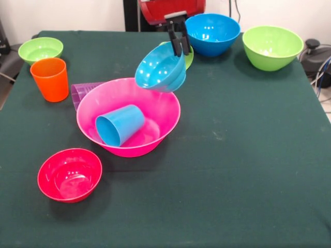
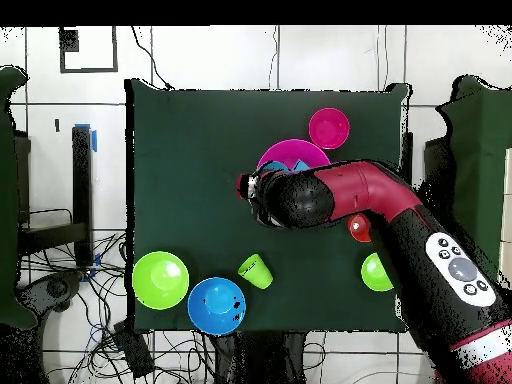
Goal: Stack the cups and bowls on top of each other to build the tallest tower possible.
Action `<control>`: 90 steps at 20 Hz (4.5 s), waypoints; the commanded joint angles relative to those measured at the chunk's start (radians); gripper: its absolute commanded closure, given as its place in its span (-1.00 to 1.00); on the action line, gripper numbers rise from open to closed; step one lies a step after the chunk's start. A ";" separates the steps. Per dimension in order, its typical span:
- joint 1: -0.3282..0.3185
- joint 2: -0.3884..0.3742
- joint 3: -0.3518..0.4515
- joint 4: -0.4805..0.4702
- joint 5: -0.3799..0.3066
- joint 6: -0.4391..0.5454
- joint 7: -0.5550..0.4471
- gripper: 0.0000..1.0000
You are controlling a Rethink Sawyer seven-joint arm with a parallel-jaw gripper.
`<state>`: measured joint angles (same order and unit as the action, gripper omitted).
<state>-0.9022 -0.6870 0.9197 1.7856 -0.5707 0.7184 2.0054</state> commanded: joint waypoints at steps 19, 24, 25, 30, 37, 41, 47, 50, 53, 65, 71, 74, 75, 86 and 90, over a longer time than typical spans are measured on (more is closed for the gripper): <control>-0.045 0.111 0.038 -0.023 -0.031 0.138 -0.401 -1.00; -0.050 0.104 0.050 -0.009 -0.030 0.111 -0.385 -1.00; -0.050 0.100 0.049 -0.001 -0.029 0.109 -0.377 -1.00; -0.040 0.082 0.048 0.019 -0.037 0.088 -0.343 -1.00; 0.107 -0.079 -0.021 0.150 -0.090 -0.048 -0.053 -1.00; 0.270 -0.172 -0.119 0.170 -0.076 -0.099 0.143 -1.00; 0.470 -0.198 -0.279 0.129 -0.078 -0.162 0.286 -1.00; 0.490 -0.098 -0.318 0.041 -0.080 -0.235 0.249 -1.00; 0.376 0.061 -0.242 -0.012 0.072 -0.229 0.156 -1.00; 0.317 0.101 -0.198 -0.003 0.255 -0.040 0.070 -1.00; 0.464 -0.201 -0.290 0.104 0.063 -0.186 0.173 -1.00; 0.543 -0.255 -0.347 0.112 0.022 -0.197 0.232 -1.00; 0.556 -0.264 -0.354 0.114 0.024 -0.195 0.234 -1.00; 0.660 -0.259 -0.490 0.152 -0.033 -0.415 0.282 -1.00; 0.779 -0.271 -0.640 0.200 -0.013 -0.580 0.387 -1.00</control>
<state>-0.2049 -0.9600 0.4874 1.8633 -0.4960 0.3305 2.1155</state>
